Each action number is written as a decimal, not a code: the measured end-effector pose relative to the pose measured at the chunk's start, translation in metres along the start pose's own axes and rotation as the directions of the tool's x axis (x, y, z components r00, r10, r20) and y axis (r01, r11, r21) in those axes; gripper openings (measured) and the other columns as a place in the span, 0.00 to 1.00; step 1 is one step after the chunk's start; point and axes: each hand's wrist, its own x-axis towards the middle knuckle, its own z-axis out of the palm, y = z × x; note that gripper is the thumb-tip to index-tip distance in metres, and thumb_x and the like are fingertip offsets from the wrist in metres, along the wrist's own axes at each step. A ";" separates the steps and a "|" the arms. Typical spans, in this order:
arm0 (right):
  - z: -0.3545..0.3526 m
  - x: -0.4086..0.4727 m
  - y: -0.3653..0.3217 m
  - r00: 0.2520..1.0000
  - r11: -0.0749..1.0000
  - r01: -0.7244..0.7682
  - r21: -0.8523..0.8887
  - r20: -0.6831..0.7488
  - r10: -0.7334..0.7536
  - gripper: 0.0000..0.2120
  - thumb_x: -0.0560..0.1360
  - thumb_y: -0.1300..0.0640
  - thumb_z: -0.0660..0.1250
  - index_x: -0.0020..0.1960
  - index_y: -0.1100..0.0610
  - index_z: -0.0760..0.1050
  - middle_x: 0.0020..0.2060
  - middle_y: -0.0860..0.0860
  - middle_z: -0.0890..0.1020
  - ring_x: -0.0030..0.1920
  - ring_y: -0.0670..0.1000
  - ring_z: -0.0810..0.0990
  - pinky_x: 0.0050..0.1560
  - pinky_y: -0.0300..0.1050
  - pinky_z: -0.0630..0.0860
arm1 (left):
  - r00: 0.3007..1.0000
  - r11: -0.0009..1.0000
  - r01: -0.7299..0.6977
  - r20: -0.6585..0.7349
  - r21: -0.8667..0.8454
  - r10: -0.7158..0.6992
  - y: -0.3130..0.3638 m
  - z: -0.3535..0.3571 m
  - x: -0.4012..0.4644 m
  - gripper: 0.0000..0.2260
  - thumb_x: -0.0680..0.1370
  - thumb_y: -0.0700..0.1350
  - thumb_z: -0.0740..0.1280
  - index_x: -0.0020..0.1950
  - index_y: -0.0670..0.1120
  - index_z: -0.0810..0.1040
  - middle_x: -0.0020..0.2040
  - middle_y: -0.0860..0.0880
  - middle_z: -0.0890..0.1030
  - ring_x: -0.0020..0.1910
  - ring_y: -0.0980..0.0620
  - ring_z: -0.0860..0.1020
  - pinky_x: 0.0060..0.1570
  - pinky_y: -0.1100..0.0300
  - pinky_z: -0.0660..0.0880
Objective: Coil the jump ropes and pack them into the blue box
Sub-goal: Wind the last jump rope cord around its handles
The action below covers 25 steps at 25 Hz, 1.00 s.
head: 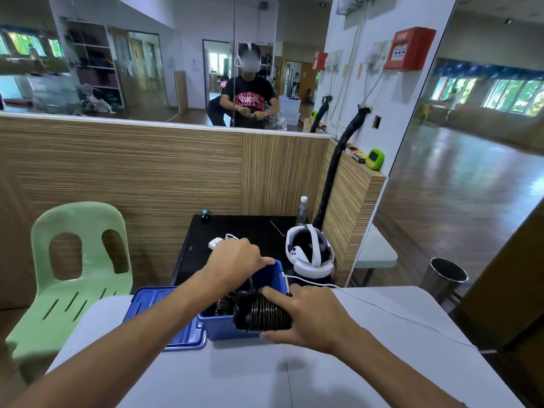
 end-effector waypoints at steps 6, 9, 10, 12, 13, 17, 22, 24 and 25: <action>0.005 0.006 0.005 0.950 0.949 -0.309 0.060 -0.029 0.311 0.32 0.68 0.25 0.56 0.67 0.39 0.64 0.41 0.47 0.81 0.40 0.51 0.81 0.33 0.44 0.71 | 0.966 0.920 -0.115 -0.258 -0.375 0.016 0.019 0.019 -0.038 0.05 0.75 0.41 0.71 0.43 0.45 0.76 0.42 0.47 0.76 0.40 0.46 0.78 0.34 0.58 0.68; 0.008 0.007 0.001 0.915 0.905 -0.401 0.145 0.006 0.404 0.34 0.69 0.24 0.55 0.71 0.37 0.59 0.47 0.47 0.81 0.46 0.51 0.81 0.40 0.46 0.74 | 0.938 0.804 -0.098 -0.324 -0.586 -0.123 0.024 0.040 -0.053 0.03 0.76 0.37 0.67 0.47 0.43 0.78 0.45 0.47 0.77 0.44 0.52 0.71 0.41 0.65 0.65; 0.006 0.008 -0.001 0.907 0.895 -0.418 0.157 0.021 0.420 0.34 0.70 0.25 0.56 0.72 0.37 0.58 0.49 0.47 0.81 0.47 0.52 0.80 0.41 0.46 0.74 | 0.926 0.780 -0.061 -0.326 -0.623 -0.189 0.026 0.040 -0.054 0.05 0.78 0.38 0.64 0.49 0.42 0.79 0.47 0.46 0.77 0.46 0.53 0.70 0.43 0.67 0.63; 0.003 0.009 -0.006 0.900 0.883 -0.434 0.180 0.039 0.434 0.35 0.71 0.26 0.57 0.74 0.37 0.56 0.50 0.47 0.81 0.49 0.51 0.80 0.44 0.46 0.74 | 0.904 0.705 -0.054 -0.335 -0.707 -0.267 0.026 0.038 -0.055 0.07 0.77 0.38 0.63 0.46 0.42 0.81 0.44 0.45 0.77 0.45 0.52 0.69 0.43 0.64 0.64; 0.001 0.008 -0.007 0.903 0.885 -0.428 0.186 0.042 0.428 0.35 0.72 0.27 0.57 0.75 0.37 0.56 0.51 0.47 0.80 0.50 0.50 0.80 0.44 0.44 0.73 | 0.885 0.735 -0.089 -0.392 -0.672 -0.251 0.024 0.039 -0.055 0.06 0.76 0.37 0.65 0.45 0.42 0.82 0.42 0.46 0.78 0.44 0.54 0.69 0.43 0.65 0.66; -0.002 0.006 -0.007 0.913 0.895 -0.405 0.187 0.025 0.407 0.36 0.72 0.26 0.56 0.76 0.38 0.57 0.53 0.46 0.80 0.52 0.48 0.79 0.43 0.40 0.69 | 0.873 0.710 -0.167 -0.437 -0.684 -0.217 0.017 0.046 -0.060 0.07 0.76 0.35 0.69 0.52 0.41 0.82 0.48 0.50 0.76 0.48 0.60 0.68 0.51 0.71 0.68; 0.000 0.002 -0.007 0.914 0.899 -0.398 0.184 -0.005 0.406 0.37 0.71 0.25 0.54 0.76 0.39 0.58 0.53 0.47 0.80 0.51 0.48 0.79 0.44 0.40 0.71 | 0.877 0.608 -0.155 -0.392 -0.778 -0.278 0.017 0.041 -0.057 0.05 0.74 0.38 0.71 0.48 0.44 0.84 0.43 0.53 0.78 0.44 0.57 0.76 0.46 0.68 0.72; 0.002 0.001 -0.007 0.916 0.904 -0.386 0.182 -0.044 0.400 0.37 0.70 0.24 0.52 0.75 0.40 0.61 0.50 0.48 0.81 0.48 0.49 0.80 0.43 0.42 0.74 | 0.881 0.524 -0.108 -0.326 -0.845 -0.343 0.015 0.038 -0.051 0.02 0.73 0.40 0.74 0.43 0.47 0.83 0.40 0.55 0.79 0.43 0.57 0.78 0.45 0.69 0.72; 0.003 0.001 -0.008 0.917 0.910 -0.376 0.174 -0.067 0.392 0.37 0.70 0.24 0.52 0.74 0.40 0.62 0.48 0.48 0.81 0.46 0.49 0.80 0.41 0.42 0.74 | 0.883 0.474 -0.085 -0.287 -0.877 -0.372 0.015 0.037 -0.049 0.03 0.73 0.40 0.74 0.42 0.48 0.82 0.40 0.55 0.80 0.42 0.57 0.78 0.44 0.69 0.72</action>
